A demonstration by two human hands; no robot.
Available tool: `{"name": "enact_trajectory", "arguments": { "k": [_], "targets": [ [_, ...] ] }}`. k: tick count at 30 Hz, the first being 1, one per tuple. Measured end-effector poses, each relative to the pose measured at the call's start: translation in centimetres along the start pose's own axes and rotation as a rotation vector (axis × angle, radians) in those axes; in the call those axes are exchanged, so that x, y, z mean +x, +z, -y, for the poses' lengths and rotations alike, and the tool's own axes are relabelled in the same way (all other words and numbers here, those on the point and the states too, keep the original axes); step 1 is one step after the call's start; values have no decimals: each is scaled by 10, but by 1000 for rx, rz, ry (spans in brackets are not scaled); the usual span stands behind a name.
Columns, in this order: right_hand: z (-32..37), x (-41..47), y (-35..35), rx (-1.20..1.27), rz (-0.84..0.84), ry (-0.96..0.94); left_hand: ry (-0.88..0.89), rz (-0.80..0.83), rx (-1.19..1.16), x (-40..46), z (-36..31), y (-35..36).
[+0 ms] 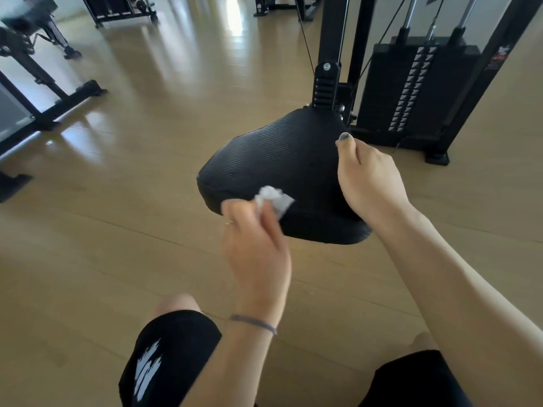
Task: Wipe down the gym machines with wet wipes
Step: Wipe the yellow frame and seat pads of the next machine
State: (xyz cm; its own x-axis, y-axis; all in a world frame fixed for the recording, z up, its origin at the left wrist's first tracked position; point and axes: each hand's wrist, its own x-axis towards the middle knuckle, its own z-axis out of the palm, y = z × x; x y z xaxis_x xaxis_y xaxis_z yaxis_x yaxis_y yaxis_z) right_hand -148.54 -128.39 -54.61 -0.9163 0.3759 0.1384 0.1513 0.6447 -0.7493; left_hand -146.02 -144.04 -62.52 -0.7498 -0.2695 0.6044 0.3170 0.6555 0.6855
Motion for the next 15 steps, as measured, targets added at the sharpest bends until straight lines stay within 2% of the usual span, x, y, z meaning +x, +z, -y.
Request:
{"name": "enact_trajectory", "arguments": {
  "k": [2,3,6,9,12,15],
  "targets": [
    [-1,-2,-1,71,-37,42,-163,-57,-34,11,2,0],
    [-1,-1,-1,108,-49,63,-126,-52,-32,12,-2,0],
    [-5,8,-6,302,-62,186,302,85,9,-9,-30,3],
    [-20,10,-14,426,-73,277,687,224,169,-35,-53,20],
    [-34,4,-20,608,-40,309,867,228,272,-32,-65,32],
    [-35,2,-22,649,3,304,881,179,220,-11,-64,16]
  ]
}}
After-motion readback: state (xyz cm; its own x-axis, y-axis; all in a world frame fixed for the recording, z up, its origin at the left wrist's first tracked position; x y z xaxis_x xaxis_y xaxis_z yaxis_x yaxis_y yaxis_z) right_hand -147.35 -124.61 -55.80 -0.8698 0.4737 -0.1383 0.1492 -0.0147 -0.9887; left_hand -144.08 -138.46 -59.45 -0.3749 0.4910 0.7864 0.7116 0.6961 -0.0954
